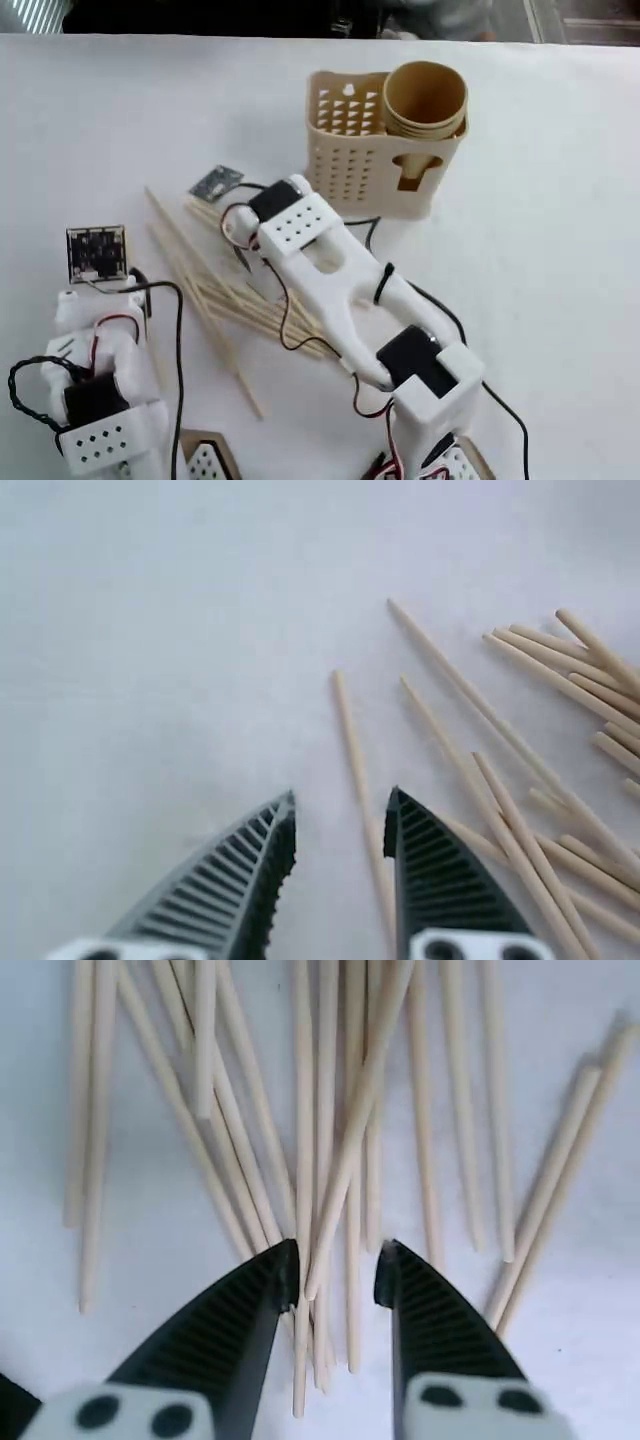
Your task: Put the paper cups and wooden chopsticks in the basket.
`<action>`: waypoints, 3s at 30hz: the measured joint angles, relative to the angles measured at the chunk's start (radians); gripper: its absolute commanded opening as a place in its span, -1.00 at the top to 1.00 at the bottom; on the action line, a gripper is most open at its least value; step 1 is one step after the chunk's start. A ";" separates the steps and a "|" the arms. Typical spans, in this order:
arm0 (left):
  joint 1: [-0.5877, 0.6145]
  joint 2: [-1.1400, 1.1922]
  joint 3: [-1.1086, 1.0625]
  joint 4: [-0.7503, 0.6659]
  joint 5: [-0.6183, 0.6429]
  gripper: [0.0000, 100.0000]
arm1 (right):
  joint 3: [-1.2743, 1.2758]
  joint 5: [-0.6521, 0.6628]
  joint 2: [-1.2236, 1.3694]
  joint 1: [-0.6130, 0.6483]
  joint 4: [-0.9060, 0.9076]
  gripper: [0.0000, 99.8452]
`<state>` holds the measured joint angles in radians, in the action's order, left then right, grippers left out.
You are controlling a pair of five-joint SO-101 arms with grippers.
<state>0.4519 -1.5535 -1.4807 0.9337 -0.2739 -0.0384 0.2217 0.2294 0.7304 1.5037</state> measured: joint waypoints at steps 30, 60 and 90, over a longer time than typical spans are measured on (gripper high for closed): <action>0.000 0.000 0.000 0.000 0.000 0.68 | -0.793 -0.040 0.698 0.038 0.203 0.96; 0.000 0.000 0.000 0.000 0.000 0.68 | -0.594 -0.041 0.463 0.040 0.207 0.96; 0.000 0.000 0.000 0.000 0.000 0.68 | -0.545 -0.048 0.097 -0.003 0.193 0.96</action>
<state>0.4519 -1.5535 -1.4807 0.9337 -0.2739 -0.5831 0.1741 0.3261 0.7273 1.6970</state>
